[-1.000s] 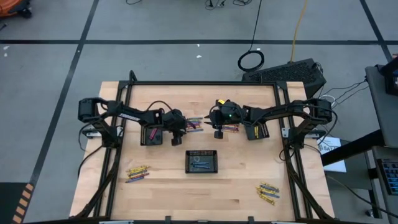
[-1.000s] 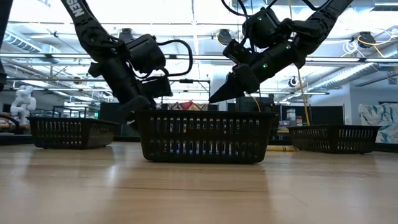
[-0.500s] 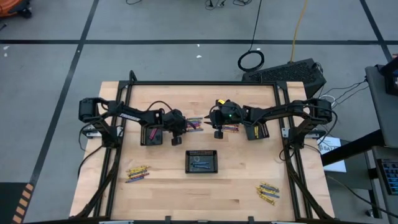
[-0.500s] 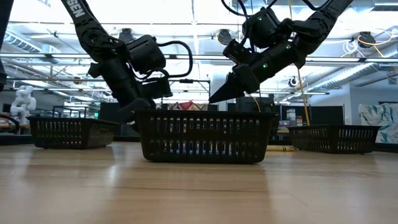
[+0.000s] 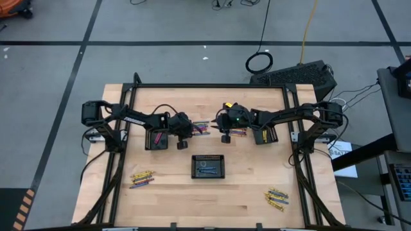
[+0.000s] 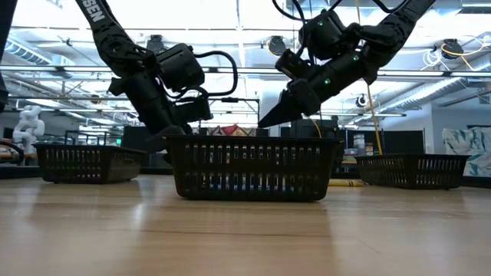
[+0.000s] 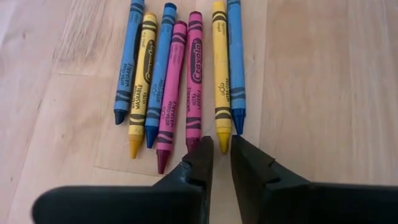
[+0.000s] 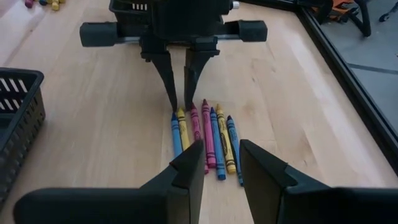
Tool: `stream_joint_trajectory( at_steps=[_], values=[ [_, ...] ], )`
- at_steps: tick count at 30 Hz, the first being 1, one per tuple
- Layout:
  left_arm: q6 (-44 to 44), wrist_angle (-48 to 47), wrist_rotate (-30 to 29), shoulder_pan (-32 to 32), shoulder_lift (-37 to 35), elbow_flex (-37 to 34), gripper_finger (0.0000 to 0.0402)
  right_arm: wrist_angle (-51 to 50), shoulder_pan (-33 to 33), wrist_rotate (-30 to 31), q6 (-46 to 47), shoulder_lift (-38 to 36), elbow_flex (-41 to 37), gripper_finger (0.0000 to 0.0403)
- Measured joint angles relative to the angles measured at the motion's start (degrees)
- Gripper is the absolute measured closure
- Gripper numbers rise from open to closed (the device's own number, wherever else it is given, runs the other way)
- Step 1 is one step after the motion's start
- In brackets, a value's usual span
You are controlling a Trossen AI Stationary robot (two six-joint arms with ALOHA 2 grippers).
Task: Sort crayons
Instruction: Put the yellow crayon into the right black basket
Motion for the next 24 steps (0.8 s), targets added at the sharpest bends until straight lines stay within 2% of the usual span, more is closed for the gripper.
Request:
stream_joint_trajectory(
  at_steps=[6, 16, 24],
  values=[
    [0.0, -0.1, -0.2, 0.0, 0.0, 0.0, 0.0397, -1.8, 0.0, 0.0, 0.1, 0.0, 0.0, 0.0316],
    [-0.4, -0.7, -1.0, -0.1, -1.0, 0.0, 0.0401, -4.4, 0.0, 0.0, 0.9, 0.0, 0.0, 0.0316],
    [-0.5, -3.3, -1.2, -0.1, -5.4, 0.0, 0.0401, -4.4, 0.0, 0.0, 0.9, 0.0, 0.0, 0.0316]
  ],
)
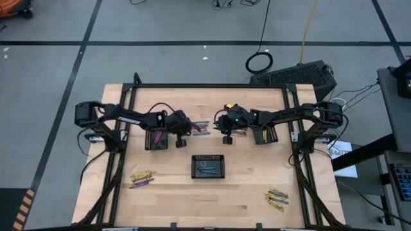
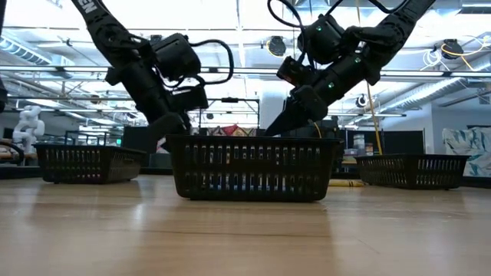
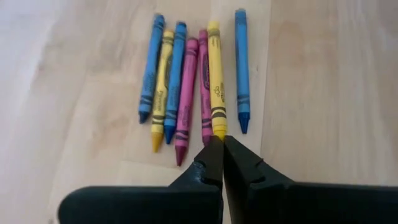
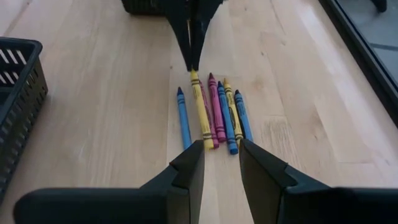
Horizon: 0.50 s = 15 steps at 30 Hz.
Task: Sort crayons
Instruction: Put the yellow crayon into the right black basket
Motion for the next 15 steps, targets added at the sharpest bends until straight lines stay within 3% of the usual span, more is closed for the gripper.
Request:
stream_joint_trajectory(
  at_steps=[5, 10, 15],
  values=[
    [0.0, -1.3, 0.0, 0.0, -3.4, 0.0, 0.0401, -1.4, 0.0, 0.2, -0.8, -1.8, 0.0, 0.0316],
    [0.0, -1.9, 0.0, 0.0, -6.1, 0.0, 0.0401, -7.5, 0.0, 4.3, -1.9, -7.1, 0.0, 0.0316],
    [0.0, -0.9, 0.0, 0.0, -7.4, 0.0, 0.0401, -6.7, 0.0, 3.5, -3.0, -9.8, -1.4, 0.0316]
  ],
)
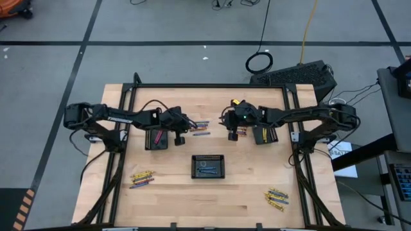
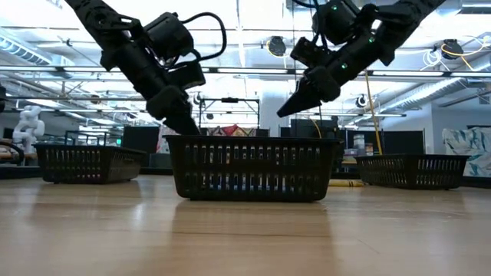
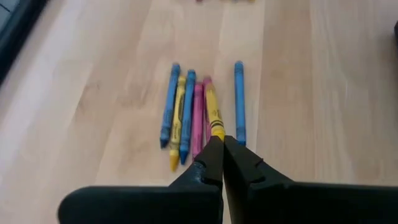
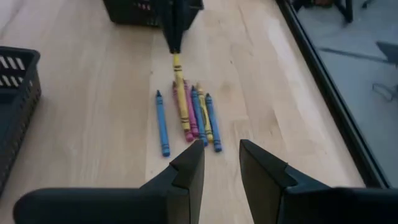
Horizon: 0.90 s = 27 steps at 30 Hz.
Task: Sort crayons
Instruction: Put the yellow crayon into the right black basket
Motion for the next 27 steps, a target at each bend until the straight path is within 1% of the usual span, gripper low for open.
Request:
stream_joint_trajectory(
  at_steps=[2, 5, 7, 9, 11, 13, 16, 22, 24, 27],
  values=[
    [0.0, 0.1, 0.0, 0.0, -0.5, 0.0, 0.0401, 4.9, 0.0, -2.6, -0.7, 0.5, -2.5, 0.0316],
    [0.0, 0.6, 0.0, 0.0, -0.5, 0.0, 0.0401, 17.9, 0.0, -6.4, 2.0, 3.1, -7.7, 0.0316],
    [0.0, 1.1, 0.0, 0.0, -0.5, 0.0, 0.0401, 27.2, 0.0, -7.1, 4.2, 5.6, -10.4, 0.0316],
    [0.0, 1.5, 0.0, 0.0, -0.5, 0.0, 0.0401, 34.6, 0.0, -7.0, 5.5, 9.0, -11.2, 0.0316],
    [0.2, 1.6, 0.0, 0.0, -0.5, 0.0, 0.0401, 37.9, -0.3, -7.0, 6.0, 12.4, -10.5, 0.0315],
    [0.1, 1.8, 0.0, 0.0, -0.5, 0.0, 0.0401, 38.1, -0.3, -7.0, 5.7, 16.3, -7.8, 0.0309],
    [0.1, 2.2, 0.0, 0.0, -0.5, 0.0, 0.0401, 34.6, -0.4, -7.1, 5.3, 20.8, -2.6, 0.0286],
    [0.0, 2.6, 0.0, 0.0, -0.5, 0.0, 0.0401, 20.9, -0.5, -6.9, 3.3, 27.0, 9.1, 0.023],
    [0.0, 2.9, 0.0, 0.0, -0.5, 0.0, 0.0401, 17.2, -0.5, -6.9, 2.2, 28.9, 12.5, 0.022],
    [0.0, 2.9, 0.0, 0.0, -0.5, 0.0, 0.0401, 15.3, -0.5, -6.9, 1.5, 31.0, 15.8, 0.0218]
  ],
)
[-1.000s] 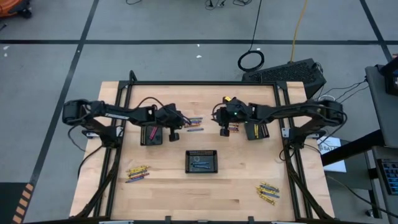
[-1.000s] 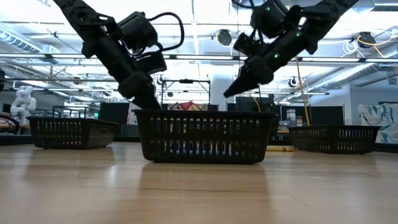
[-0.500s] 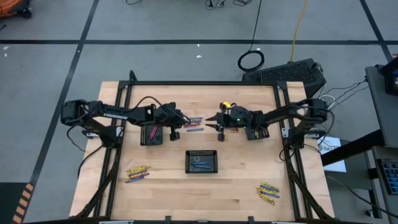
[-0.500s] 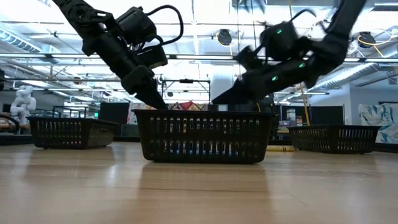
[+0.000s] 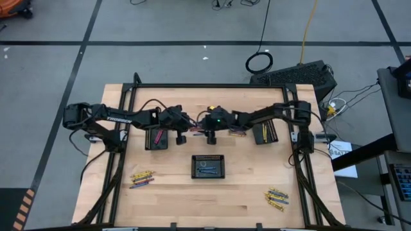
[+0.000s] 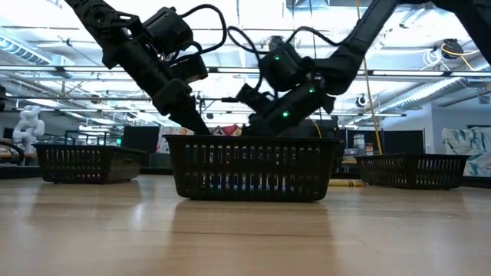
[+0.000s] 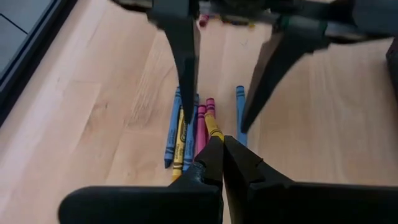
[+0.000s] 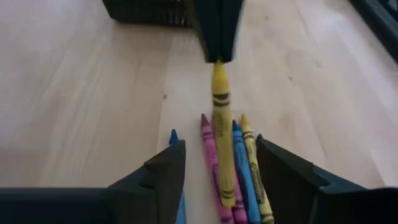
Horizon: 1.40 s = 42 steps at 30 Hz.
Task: Sort crayons
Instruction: Put the yellow crayon into the right black basket
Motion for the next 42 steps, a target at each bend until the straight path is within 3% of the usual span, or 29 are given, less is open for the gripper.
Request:
stream_joint_trajectory(
  at_steps=[6, 15, 22, 27, 34, 38, 42],
  values=[
    [0.0, 0.1, 0.0, 0.0, 0.0, 0.0, 0.0401, 0.2, 0.0, 0.0, -0.1, 0.9, 1.9, 0.026],
    [1.2, 1.6, -2.4, 0.0, -0.1, 0.0, 0.0401, 0.9, 0.0, 0.2, 0.6, 0.6, 1.9, 0.0387],
    [3.5, 3.0, -3.7, -0.1, -5.3, 0.1, 0.0401, -1.3, 0.1, 2.2, 1.5, -3.2, 1.8, 0.0392],
    [5.9, 2.1, -7.9, -0.8, -11.8, 0.1, 0.0401, -10.8, 0.1, 9.1, 1.0, -9.0, 1.8, 0.0399],
    [6.0, -0.9, -10.8, -0.8, -17.7, 0.1, 0.0401, -31.6, 2.1, 19.2, 4.6, -21.8, 0.7, 0.04],
    [6.0, -1.6, -10.7, -0.8, -17.0, 0.1, 0.0401, -43.8, 4.6, 24.2, 12.7, -31.7, -2.5, 0.04],
    [6.0, -1.3, -10.5, -0.8, -15.0, 0.1, 0.0401, -53.6, 6.0, 28.6, 27.3, -42.1, -10.1, 0.0399]
  ],
)
